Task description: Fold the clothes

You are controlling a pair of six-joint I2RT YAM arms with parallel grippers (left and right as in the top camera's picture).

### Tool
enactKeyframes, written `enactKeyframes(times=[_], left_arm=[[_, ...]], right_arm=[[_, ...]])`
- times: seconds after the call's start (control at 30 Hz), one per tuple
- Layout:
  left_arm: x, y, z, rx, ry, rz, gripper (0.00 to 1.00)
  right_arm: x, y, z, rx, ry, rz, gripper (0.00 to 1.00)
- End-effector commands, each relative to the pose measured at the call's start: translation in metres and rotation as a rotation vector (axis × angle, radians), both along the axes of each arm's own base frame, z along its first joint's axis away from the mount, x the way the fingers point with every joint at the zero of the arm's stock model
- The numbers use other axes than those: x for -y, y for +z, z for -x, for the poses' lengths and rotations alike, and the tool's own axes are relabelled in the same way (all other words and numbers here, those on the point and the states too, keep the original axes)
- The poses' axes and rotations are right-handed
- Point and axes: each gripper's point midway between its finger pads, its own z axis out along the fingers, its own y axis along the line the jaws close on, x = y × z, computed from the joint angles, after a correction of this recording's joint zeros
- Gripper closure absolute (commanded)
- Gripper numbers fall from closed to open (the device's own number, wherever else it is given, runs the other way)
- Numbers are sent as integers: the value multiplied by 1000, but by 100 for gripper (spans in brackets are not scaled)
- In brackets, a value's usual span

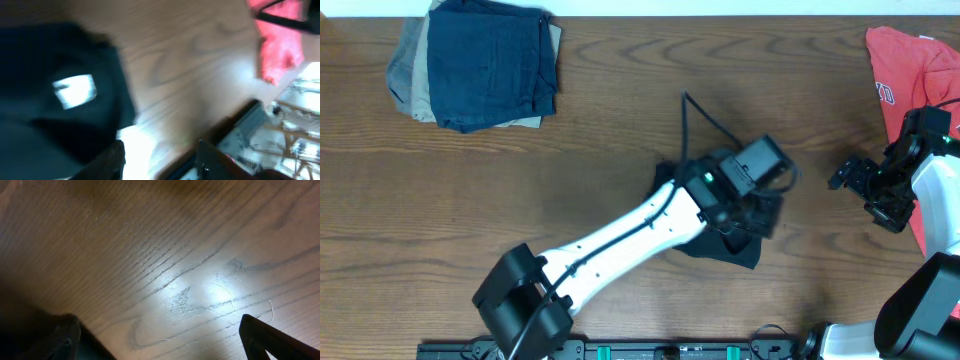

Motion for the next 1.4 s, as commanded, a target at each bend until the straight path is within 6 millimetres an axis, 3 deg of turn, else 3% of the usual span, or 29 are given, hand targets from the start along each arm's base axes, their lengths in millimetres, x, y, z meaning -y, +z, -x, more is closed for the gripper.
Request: enactKeyframes(times=[0.0,0.1,0.2,0.57,0.73,0.87,0.97,1.07,1.23,1.37], left_arm=[[-38,-1,-42,24,121,-57,68],[-62,-12,-64,2,193,-83,76],[-68,-25,-72,-27,203,-90,80],[4,-98,-50,-279,-23,129,80],[22,-128,-33,-424,-95,220,81],[26,-143,-31,-429,-117,230,81],[28,-133,-34,-398,-138,249,81],[32,-105,-35,-356,-155,284,85],[33,-28,-23,-270,-199,356,83],[23,19,-6,-243,-220,379,70]], right_arm=[[3,4,-2,13,-15,8,1],[3,4,-2,13,-16,8,1],[3,4,-2,13,-15,8,1],[3,4,-2,13,-16,8,1],[3,4,-2,12,-16,8,1],[3,4,-2,12,-16,8,1],[3,4,-2,12,-16,8,1],[3,4,-2,13,-16,8,1],[3,4,-2,13,-16,8,1],[3,4,-2,13,-15,8,1]])
